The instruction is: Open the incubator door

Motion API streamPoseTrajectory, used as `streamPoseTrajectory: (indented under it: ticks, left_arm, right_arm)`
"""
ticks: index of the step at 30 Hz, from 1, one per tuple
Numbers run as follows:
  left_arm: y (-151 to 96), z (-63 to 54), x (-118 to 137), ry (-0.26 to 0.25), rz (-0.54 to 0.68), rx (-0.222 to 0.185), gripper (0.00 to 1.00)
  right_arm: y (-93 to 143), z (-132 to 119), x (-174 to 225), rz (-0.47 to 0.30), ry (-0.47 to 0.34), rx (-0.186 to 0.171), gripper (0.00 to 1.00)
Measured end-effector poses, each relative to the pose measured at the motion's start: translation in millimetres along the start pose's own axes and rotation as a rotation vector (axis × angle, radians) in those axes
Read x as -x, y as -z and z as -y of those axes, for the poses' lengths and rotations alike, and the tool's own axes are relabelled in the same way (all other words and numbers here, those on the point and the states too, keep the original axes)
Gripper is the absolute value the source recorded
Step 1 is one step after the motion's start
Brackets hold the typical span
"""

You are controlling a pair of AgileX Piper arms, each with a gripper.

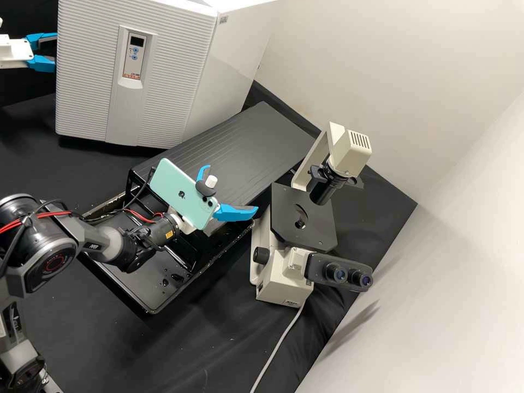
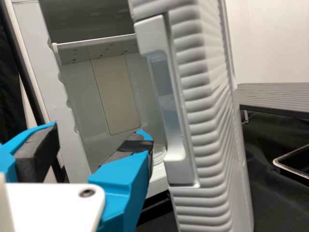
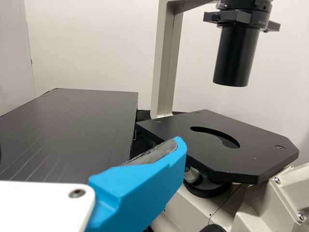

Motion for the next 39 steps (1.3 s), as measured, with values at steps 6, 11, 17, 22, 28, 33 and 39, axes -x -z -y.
streamPoseTrajectory:
  ticks: [6, 11, 17, 22, 28, 33, 39]
  left_arm:
    - [2, 1.9, -2, 0.0, -0.005, 0.007, 1.0]
    - [1, 2.0, -3, -0.008, -0.015, 0.018, 1.0]
    - [-16, -6.6, -2, -0.006, -0.029, 0.018, 1.0]
    - [-31, -8.6, -2, -0.003, -0.002, 0.019, 1.0]
    - [-54, -8.4, -5, 0.008, 0.066, 0.028, 1.0]
    - [-76, -9.7, -9, 0.019, 0.16, 0.008, 1.0]
    - [-90, -8.1, -13, 0.029, 0.23, -0.003, 1.0]
  right_arm:
    - [0, 0, 0, 0.0, 0.0, 0.0, 1.0]
    - [0, 0, 0, 0.0, 0.0, 0.0, 1.0]
    - [0, 0, 0, 0.0, 0.0, 0.0, 1.0]
    - [0, 0, 0, 0.0, 0.0, 0.0, 1.0]
    - [0, 0, 0, 0.0, 0.0, 0.0, 1.0]
    - [0, 0, 0, 0.0, 0.0, 0.0, 1.0]
    - [0, 0, 0, 0.0, 0.0, 0.0, 1.0]
